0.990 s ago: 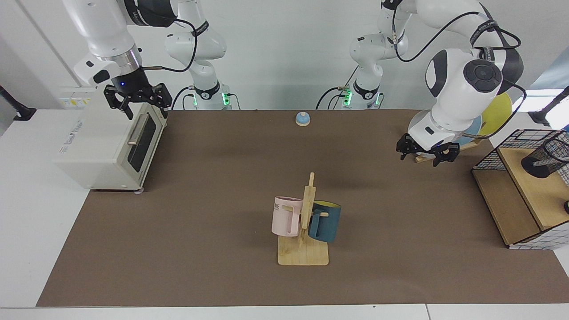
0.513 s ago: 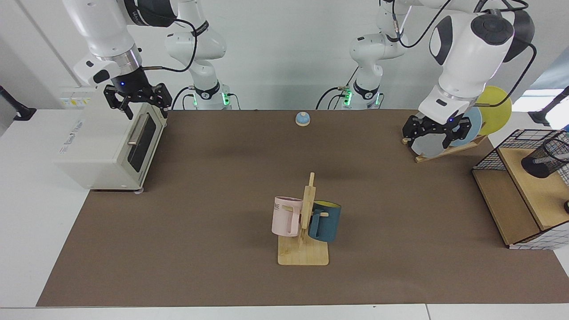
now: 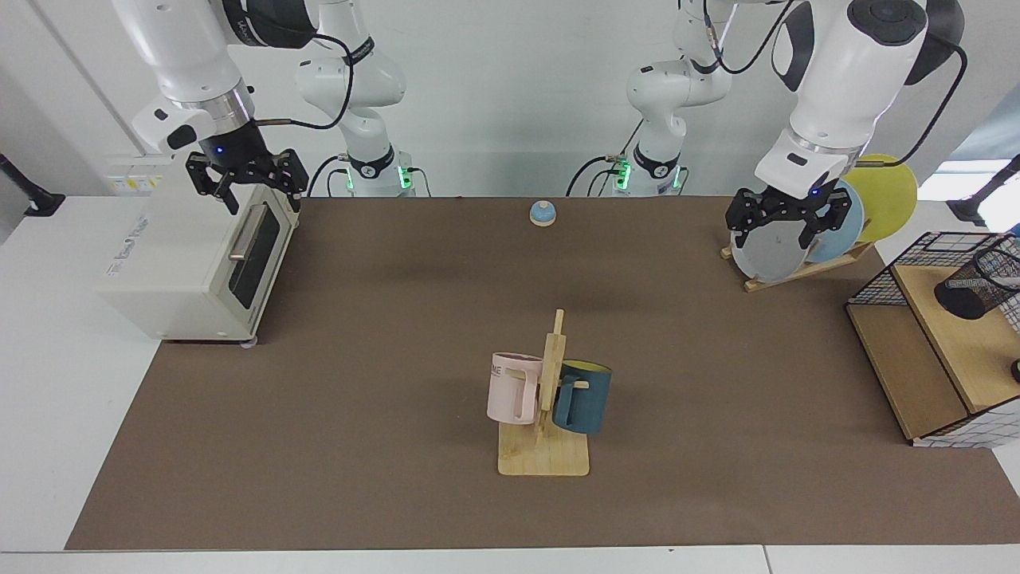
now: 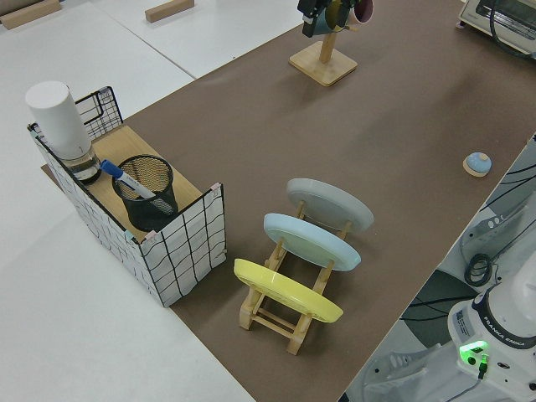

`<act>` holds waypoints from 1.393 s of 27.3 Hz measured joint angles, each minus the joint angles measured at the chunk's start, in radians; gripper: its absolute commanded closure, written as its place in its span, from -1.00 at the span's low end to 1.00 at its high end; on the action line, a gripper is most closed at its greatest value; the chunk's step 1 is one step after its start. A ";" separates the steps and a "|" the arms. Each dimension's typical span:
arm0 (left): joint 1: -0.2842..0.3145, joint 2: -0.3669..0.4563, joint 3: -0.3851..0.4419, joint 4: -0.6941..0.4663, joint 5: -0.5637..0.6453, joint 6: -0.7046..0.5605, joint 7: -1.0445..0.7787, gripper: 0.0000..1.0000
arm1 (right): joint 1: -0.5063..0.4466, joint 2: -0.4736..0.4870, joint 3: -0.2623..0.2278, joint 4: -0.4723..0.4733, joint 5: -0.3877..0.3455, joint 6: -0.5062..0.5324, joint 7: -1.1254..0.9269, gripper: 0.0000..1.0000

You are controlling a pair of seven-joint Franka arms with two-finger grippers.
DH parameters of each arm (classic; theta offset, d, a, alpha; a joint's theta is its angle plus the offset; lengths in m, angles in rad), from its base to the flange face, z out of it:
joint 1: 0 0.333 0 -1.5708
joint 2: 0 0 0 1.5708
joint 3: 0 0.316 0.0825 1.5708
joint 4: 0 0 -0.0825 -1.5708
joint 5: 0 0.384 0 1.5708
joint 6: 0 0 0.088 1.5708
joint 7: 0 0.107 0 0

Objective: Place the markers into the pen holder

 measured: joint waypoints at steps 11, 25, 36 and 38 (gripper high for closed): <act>0.016 -0.085 0.028 -0.031 -0.064 -0.067 -0.009 -1.00 | 0.000 0.000 0.000 0.000 0.000 0.000 0.000 -1.00; -0.073 -0.180 0.196 -0.140 -0.123 -0.030 -0.006 -1.00 | -0.001 0.000 0.000 0.000 0.000 0.000 0.000 -1.00; -0.110 -0.171 0.251 -0.134 -0.123 -0.010 -0.006 -1.00 | -0.001 0.000 0.000 0.000 0.000 0.000 0.000 -1.00; -0.110 -0.171 0.251 -0.134 -0.124 -0.008 -0.006 -1.00 | -0.001 0.000 0.000 0.000 0.000 0.000 0.000 -1.00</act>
